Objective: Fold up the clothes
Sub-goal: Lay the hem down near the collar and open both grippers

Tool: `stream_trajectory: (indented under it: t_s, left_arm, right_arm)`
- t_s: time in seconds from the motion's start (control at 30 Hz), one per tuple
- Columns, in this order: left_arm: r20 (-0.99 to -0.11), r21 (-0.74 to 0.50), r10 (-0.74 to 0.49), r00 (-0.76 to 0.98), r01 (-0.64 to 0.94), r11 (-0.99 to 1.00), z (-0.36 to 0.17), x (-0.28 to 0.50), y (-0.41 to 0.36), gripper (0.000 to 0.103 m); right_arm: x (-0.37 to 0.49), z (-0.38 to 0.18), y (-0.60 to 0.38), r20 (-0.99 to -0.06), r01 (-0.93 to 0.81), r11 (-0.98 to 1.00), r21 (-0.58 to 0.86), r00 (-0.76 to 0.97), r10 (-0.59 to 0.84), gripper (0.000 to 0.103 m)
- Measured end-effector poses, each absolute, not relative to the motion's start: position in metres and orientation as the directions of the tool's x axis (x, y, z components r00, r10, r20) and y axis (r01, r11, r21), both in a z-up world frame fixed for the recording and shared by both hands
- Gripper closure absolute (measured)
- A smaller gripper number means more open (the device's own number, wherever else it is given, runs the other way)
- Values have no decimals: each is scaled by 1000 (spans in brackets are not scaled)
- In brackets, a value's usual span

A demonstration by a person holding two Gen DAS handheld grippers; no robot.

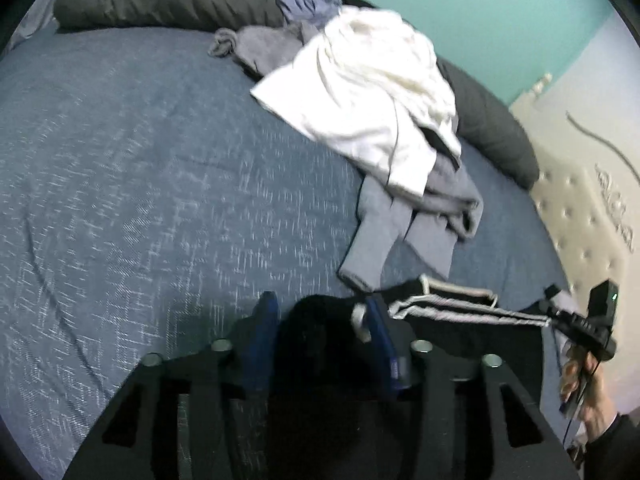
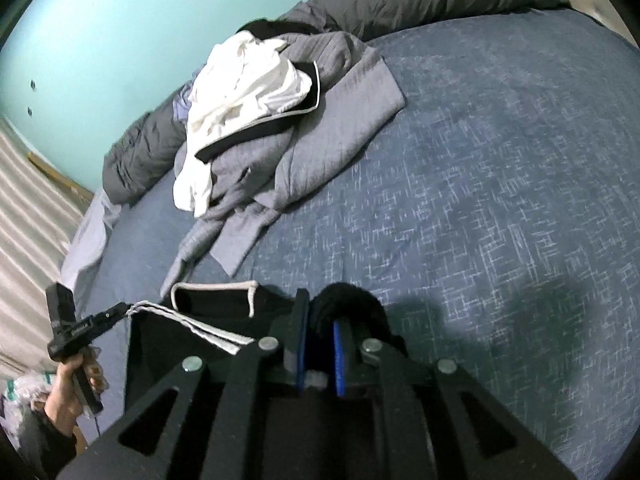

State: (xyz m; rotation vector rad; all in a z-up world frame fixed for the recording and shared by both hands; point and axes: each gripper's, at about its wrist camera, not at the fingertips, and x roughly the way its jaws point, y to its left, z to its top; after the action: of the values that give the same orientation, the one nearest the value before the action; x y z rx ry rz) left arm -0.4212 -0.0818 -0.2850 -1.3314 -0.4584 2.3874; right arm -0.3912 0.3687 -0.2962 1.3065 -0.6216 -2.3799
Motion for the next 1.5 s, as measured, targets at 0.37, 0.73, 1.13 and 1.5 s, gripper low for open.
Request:
stream_trajectory:
  t_s: [0.37,0.73,1.13,1.5]
  left_arm:
    - [-756,-395,443,-482,-205,-896,-276,-410,-82,52]
    - [-772,-377,427,-471,-202,-904,-286,-408,-79,52]
    - [-798,-325,382,-466,-201,-924,-299,-410,-74,52]
    - [-804,-255,351,-481,-255,-933,-315,-430,-68,77]
  right_arm:
    - [-391,-292,382,-635,13,-763,646,-546,-547,89]
    - [-395,-300,396,-565,-59,-660,749,-577,-590,51]
    - [-394,-295,383,-753,30,-902,431,-538,-378,21]
    - [-402,-338,357,-811,160,-938,306,-472,-345,54]
